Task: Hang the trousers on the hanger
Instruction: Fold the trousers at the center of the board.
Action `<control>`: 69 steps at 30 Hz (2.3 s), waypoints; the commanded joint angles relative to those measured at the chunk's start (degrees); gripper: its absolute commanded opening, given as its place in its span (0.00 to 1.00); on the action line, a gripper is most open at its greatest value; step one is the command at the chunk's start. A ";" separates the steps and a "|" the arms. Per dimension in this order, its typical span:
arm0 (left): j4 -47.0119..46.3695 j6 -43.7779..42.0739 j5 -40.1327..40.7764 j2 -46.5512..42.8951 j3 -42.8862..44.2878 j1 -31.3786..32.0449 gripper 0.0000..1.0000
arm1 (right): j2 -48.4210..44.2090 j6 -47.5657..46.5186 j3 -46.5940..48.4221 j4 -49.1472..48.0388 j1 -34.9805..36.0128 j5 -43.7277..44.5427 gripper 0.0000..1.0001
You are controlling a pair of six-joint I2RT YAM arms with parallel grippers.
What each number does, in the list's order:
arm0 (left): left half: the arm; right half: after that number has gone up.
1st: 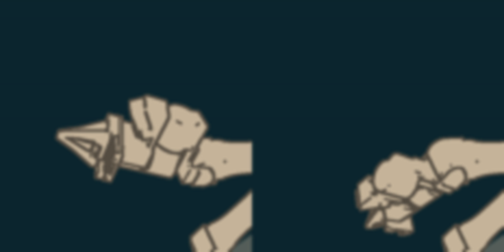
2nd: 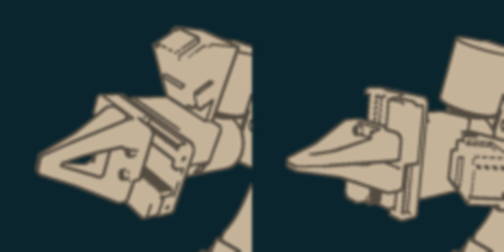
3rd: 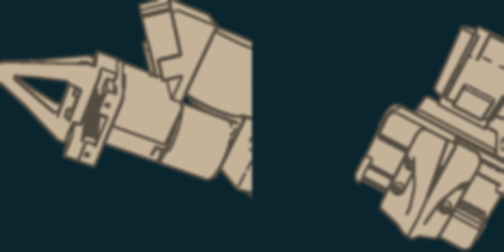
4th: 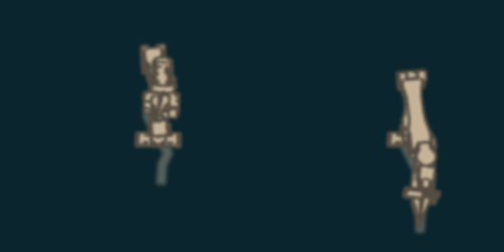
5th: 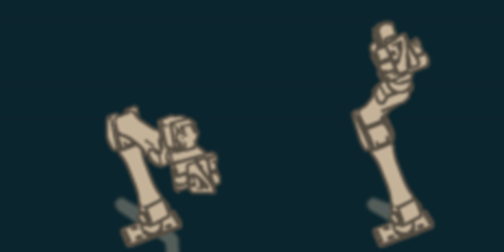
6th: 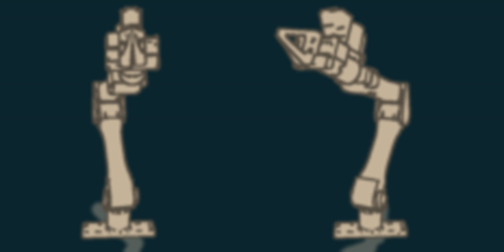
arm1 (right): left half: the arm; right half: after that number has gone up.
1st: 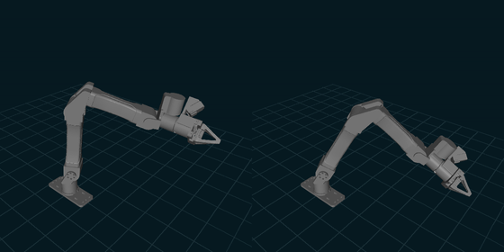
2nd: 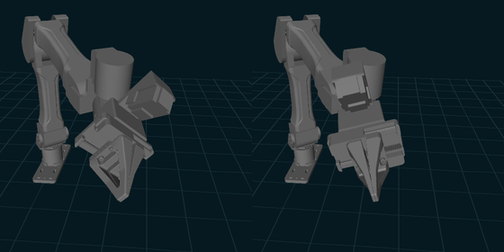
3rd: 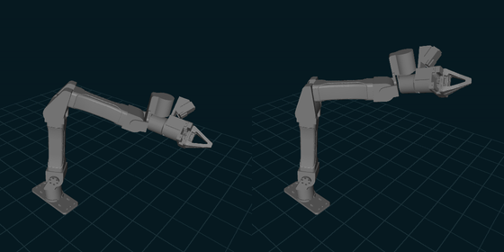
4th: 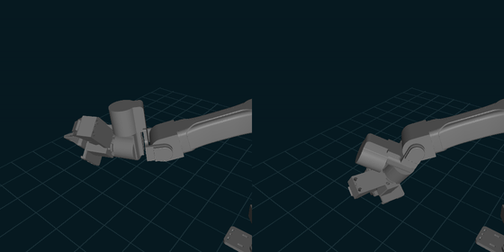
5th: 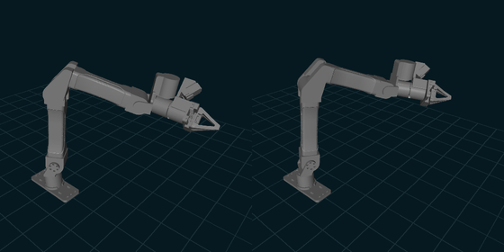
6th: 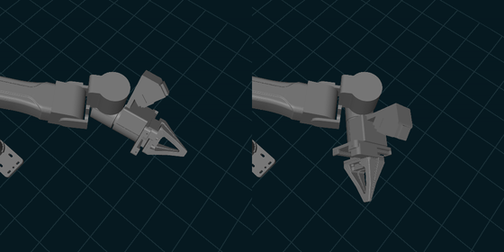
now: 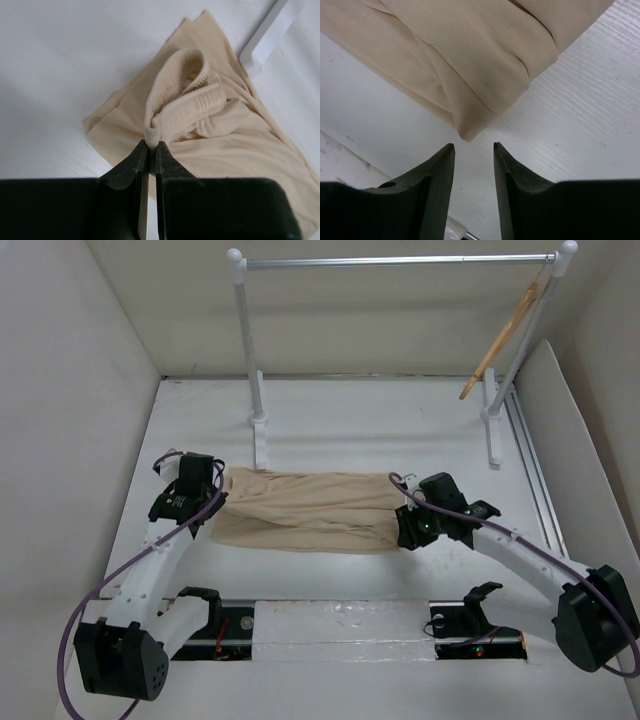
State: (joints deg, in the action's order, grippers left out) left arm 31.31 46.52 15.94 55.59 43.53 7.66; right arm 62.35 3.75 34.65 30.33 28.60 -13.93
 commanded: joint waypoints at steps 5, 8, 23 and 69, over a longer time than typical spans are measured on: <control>12.88 5.76 -6.35 -4.17 -0.98 -0.80 0.00 | 4.97 -2.16 2.26 -6.42 -0.12 -0.83 0.45; 14.13 8.85 -9.70 -7.17 -3.80 -0.81 0.00 | 7.17 -2.34 2.96 -7.39 -0.65 -1.10 0.37; 0.33 -9.93 -6.18 9.50 10.16 3.59 0.73 | 2.88 -3.05 2.26 -4.14 -1.18 -2.33 0.25; -1.16 -20.24 9.12 41.45 28.63 6.40 0.74 | -4.68 5.04 -0.83 3.95 3.13 5.23 0.39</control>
State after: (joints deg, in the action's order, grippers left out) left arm 29.93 26.35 26.81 103.81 69.54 14.39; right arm 59.59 8.05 31.42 31.55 31.22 -11.11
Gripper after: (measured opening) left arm 0.698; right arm 0.330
